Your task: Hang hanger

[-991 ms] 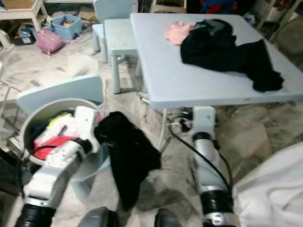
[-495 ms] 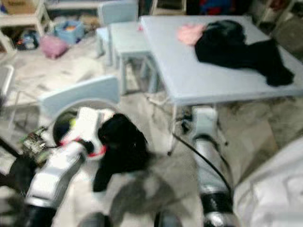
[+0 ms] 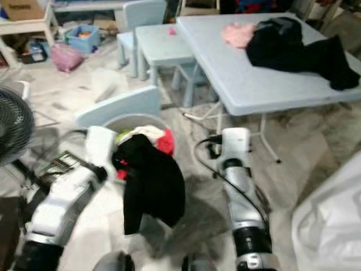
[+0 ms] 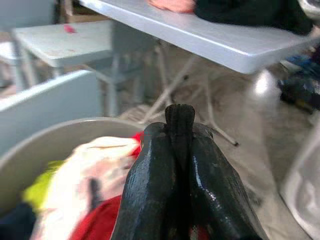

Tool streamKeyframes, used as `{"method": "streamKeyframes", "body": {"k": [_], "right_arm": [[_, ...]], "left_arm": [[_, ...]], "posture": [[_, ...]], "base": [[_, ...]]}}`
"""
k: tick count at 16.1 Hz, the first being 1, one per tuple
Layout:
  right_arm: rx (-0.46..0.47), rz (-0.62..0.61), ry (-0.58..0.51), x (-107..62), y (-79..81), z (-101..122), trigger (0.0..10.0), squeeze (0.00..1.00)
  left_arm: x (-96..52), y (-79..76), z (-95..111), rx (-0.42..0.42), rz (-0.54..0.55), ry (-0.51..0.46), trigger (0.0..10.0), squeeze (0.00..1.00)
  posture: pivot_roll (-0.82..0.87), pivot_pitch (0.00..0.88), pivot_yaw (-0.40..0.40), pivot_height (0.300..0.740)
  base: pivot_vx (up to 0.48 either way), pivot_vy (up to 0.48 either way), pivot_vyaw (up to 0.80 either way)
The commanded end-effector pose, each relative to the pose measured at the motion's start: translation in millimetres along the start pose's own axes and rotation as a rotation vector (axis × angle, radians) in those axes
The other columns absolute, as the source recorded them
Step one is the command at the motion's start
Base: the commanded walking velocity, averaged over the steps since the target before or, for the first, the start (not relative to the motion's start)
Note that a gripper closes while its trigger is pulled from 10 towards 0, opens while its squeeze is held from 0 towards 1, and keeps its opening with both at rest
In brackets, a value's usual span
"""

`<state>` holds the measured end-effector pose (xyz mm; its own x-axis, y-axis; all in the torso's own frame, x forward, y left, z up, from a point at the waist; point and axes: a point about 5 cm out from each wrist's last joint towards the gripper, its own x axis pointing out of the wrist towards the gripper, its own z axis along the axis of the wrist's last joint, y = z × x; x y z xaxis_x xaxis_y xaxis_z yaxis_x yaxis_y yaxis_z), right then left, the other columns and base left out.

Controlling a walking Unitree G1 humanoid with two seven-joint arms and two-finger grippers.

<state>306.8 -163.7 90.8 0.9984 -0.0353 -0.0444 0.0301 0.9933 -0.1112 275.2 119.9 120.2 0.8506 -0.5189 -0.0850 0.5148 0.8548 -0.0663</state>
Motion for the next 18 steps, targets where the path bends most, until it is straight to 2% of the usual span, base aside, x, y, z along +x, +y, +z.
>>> {"method": "streamKeyframes", "body": {"k": [1, 7, 14, 18], "right_arm": [[-0.01, -0.036, -0.011, 0.8, -10.9, 3.3, 10.0, 0.0], [-0.013, -0.03, -0.024, 2.5, -7.5, 6.7, 10.0, 0.0], [-0.023, -0.037, -0.018, 3.7, -11.6, 6.4, 10.0, 0.0], [-0.02, -0.033, -0.021, 3.0, -8.7, 6.2, 10.0, 0.0]], "left_arm": [[4.6, -4.9, 8.3, -0.001, -0.024, -0.043, 10.0, 0.0], [4.8, -6.8, 8.6, -0.027, -0.043, -0.054, 10.0, 0.0], [5.2, -11.4, 6.6, -0.037, -0.064, -0.053, 10.0, 0.0], [5.4, -11.2, 6.1, -0.032, -0.068, -0.05, 10.0, 0.0]], "posture": [[0.0, 0.066, -0.032, 0.74], [-0.01, 0.076, -0.03, 0.74], [-0.01, 0.077, -0.035, 0.74], [-0.01, 0.074, -0.033, 0.74]], "base": [[0.0, 0.0, -0.8], [0.0, 0.0, -0.8], [0.269, 0.0, -0.8], [0.276, 0.0, -0.8]]}}
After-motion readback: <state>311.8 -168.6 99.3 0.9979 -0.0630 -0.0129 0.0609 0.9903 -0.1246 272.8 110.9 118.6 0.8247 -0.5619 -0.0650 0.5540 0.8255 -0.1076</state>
